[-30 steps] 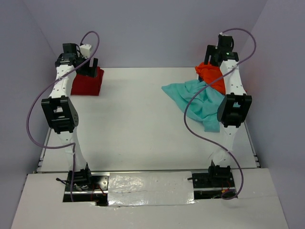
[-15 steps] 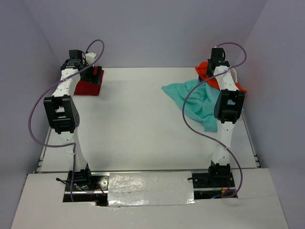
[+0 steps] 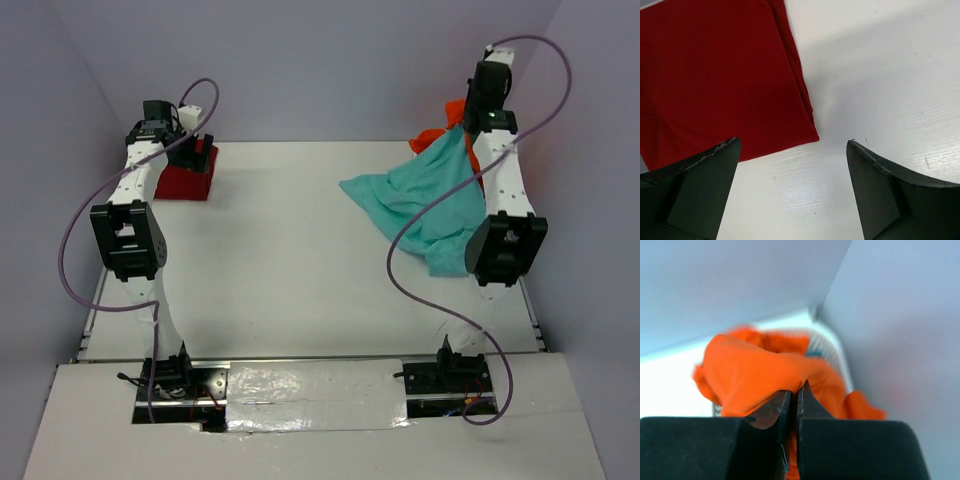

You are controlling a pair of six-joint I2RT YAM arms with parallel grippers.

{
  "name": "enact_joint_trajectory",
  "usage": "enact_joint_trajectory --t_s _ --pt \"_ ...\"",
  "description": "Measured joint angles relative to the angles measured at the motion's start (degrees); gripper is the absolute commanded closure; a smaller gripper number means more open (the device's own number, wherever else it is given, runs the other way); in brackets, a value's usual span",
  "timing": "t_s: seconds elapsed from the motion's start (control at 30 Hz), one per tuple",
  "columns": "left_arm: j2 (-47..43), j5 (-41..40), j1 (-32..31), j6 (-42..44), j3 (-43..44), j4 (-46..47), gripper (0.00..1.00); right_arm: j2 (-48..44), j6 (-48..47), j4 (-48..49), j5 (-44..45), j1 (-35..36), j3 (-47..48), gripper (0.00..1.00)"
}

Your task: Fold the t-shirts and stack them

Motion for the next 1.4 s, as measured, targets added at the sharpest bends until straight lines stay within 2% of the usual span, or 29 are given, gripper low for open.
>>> enact_joint_trajectory --t_s 0.13,0.2,0.33,0.43,0.47,0.5,0.53,0.6,0.63,0.73,0.8,0.83,0.87,0.93,1.0,1.13,1.23,1.3,1.4 --pt "0.02 0.63 -0.46 -0.09 3.17 -1.07 0.01 -8.92 -1.68 3.78 0.83 -0.07 -0.24 0.97" --pt "0.0 1.11 -0.85 -0.13 5.2 -1.31 0.03 -11.5 -2.23 4.96 -0.96 -0.57 1.6 1.0" --pt "0.0 4.33 -2.82 0.66 6.91 -1.44 0.07 -10.73 -0.04 2.38 -8.0 -1.88 10.62 1.0" --pt "0.2 8.2 -8.17 2.05 7.43 -1.57 0.04 -12.46 4.74 1.25 -12.59 -2.14 7.76 1.0" --pt "0.94 9.7 -11.13 2.14 8.63 -1.79 0.04 -13.88 6.25 1.33 -13.68 -2.01 4.07 0.95" --pt "2.38 11.23 -14.58 1.97 11.21 -2.32 0.04 -15.3 7.72 1.46 -14.75 -2.01 -0.2 0.49" --pt "4.22 12.7 -18.21 1.68 14.14 -2.01 0.04 -15.82 9.38 0.9 -15.74 -1.99 -3.8 0.3" --pt "7.43 15.63 -24.52 0.7 18.12 -0.13 0.03 -11.82 10.97 -3.43 -17.53 -2.05 -3.41 0.01" --pt "8.31 17.09 -27.23 0.07 18.45 0.48 0.03 -6.93 11.78 -8.24 -18.1 -2.21 1.31 0.0" --pt "9.09 20.79 -32.24 -1.62 15.89 0.5 0.03 13.97 13.53 -19.82 -18.49 -3.26 26.82 0.0" --pt "9.05 21.46 -32.15 -1.7 13.25 0.24 0.03 20.13 14.08 -26.77 -16.94 -3.56 30.58 0.0" --pt "8.94 21.46 -31.3 -1.73 11.74 0.04 0.03 20.52 14.21 -29.03 -15.39 -3.58 26.91 0.0" --pt "8.61 21.38 -30.23 -1.77 10.16 -0.07 0.02 17.27 14.14 -28.15 -13.77 -3.19 18.21 0.0" --pt "7.39 21.31 -27.08 -2.54 6.25 -0.33 0.03 5.99 14.03 -24.02 -10.91 -0.96 -5.75 0.0" --pt "5.44 20.83 -23.02 -3.08 3.39 -1.7 0.03 -5.68 14.53 -23.93 -10.21 3.5 -21.68 0.0" --pt "0.39 18.82 -16.22 -3.5 1.2 -3.21 0.03 -29.27 16.2 -18.78 -8.44 15.8 -35.43 0.0" --pt "-7.52 17.7 -12.96 -4.17 -4.63 -2.64 0.03 -43.43 21.99 -12.7 -9.25 22.12 -46.1 0.0" --pt "-11.76 17.44 -12.35 -4.35 -7.17 -2.69 0.03 -48.89 27.36 -8.83 -8.41 22.43 -55.45 0.0" --pt "-15.37 17.59 -12.48 -4.31 -8.35 -2.47 0.02 -47.34 33.7 -3.19 -7.48 20.61 -68.81 0.0"
